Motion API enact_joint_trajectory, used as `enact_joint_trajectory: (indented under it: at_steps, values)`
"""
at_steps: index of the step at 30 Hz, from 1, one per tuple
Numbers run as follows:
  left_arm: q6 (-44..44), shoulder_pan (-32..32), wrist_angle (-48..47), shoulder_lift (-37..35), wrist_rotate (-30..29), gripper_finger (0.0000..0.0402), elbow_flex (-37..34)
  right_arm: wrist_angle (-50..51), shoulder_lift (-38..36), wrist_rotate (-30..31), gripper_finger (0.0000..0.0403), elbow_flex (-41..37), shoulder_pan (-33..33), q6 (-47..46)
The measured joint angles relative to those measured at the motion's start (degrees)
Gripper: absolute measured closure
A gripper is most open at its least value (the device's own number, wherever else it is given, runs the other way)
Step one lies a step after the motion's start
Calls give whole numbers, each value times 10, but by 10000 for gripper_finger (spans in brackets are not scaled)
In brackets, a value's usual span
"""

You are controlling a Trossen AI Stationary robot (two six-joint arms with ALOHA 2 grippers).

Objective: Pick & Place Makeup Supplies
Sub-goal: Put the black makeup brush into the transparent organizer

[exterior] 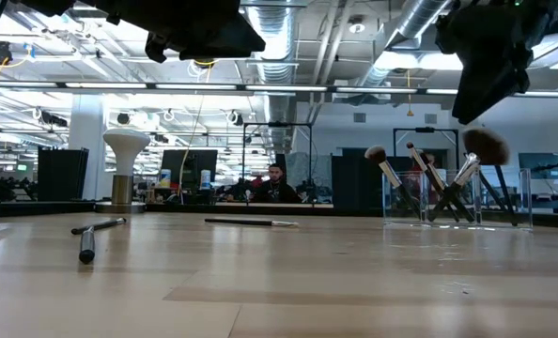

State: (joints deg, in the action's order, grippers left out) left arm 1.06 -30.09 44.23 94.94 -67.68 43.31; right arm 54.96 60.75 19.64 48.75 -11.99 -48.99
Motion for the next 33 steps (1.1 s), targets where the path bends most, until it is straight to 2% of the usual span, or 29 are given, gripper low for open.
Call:
enact_joint_trajectory:
  at_steps: [16, 25, 33]
  values:
    - [0, 0, 0, 0, 0, 270, 0, -4, 0, 0, 269, 0, 0, 0]
    - [0, 0, 0, 0, 0, 270, 0, -43, 0, 0, 268, 0, 0, 1]
    - [0, 0, 0, 0, 0, 270, 0, -51, 0, 0, 268, 0, 0, 35]
